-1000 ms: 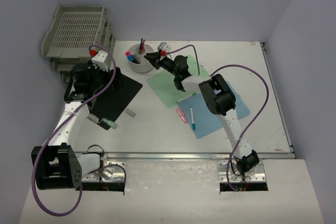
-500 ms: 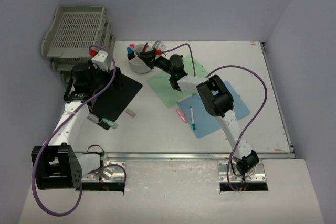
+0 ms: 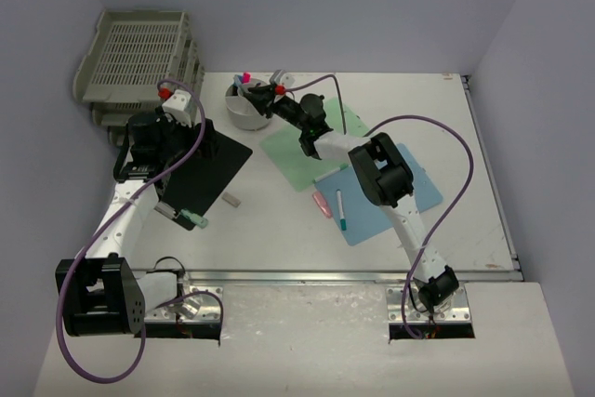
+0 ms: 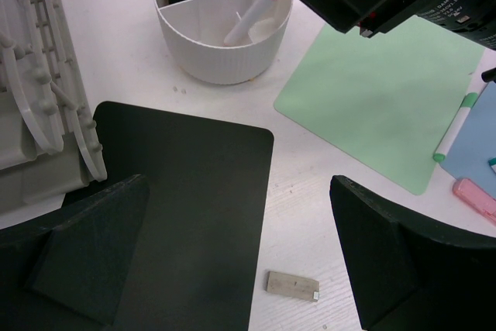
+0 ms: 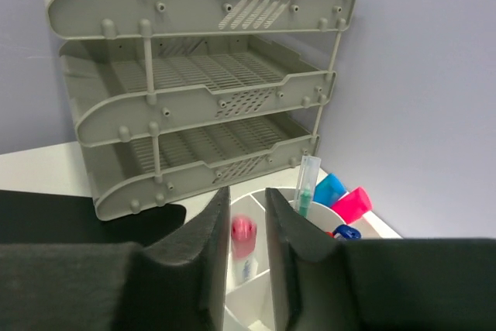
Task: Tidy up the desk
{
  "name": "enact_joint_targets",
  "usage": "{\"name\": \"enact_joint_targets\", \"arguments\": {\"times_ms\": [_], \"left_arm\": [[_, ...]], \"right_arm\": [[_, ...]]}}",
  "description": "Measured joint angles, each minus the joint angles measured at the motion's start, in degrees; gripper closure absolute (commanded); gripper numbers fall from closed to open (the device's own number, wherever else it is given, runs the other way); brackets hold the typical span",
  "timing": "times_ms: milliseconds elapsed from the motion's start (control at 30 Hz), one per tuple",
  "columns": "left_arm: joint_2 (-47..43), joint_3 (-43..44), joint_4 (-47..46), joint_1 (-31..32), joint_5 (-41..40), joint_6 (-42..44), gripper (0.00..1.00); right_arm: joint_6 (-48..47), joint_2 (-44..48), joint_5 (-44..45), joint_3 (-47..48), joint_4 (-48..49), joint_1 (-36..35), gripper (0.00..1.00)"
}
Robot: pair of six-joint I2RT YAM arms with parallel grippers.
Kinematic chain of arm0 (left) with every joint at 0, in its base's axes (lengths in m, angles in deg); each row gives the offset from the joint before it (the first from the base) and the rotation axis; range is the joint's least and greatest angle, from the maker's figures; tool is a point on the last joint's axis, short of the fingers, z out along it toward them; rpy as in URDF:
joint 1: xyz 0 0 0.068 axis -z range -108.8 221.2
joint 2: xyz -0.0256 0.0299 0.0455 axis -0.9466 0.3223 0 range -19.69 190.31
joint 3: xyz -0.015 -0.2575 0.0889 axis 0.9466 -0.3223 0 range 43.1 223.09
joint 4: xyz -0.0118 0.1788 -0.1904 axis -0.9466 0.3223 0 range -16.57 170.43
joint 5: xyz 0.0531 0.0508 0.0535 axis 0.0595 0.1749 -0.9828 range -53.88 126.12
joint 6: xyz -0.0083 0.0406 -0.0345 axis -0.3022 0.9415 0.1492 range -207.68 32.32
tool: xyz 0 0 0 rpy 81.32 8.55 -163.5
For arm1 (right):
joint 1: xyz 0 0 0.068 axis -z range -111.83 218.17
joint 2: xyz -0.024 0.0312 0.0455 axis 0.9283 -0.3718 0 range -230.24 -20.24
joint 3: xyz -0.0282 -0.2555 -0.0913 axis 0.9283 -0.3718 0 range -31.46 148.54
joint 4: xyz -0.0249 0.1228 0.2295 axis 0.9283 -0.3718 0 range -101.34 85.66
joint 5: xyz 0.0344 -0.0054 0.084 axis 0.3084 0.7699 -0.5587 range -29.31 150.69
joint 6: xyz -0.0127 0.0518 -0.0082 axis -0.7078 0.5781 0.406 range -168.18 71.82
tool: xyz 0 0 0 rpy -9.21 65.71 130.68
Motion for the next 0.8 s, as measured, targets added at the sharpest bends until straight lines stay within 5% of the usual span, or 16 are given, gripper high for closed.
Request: {"name": "enact_joint_targets", "arguments": {"times_ms": [467,800], "left_arm": [[-0.02,-0.01,-0.01,0.00,0.00,-0.04,0.00],[-0.72,-0.05,0.02,0.00,0.00,-0.44,0.00]], "right_arm": [[-0.52,0.21,-0.24,-4.48,1.88,0.01,0.64],[-0.72,9.49,0.07,-18.11,2.55,0.85,0.64]]}}
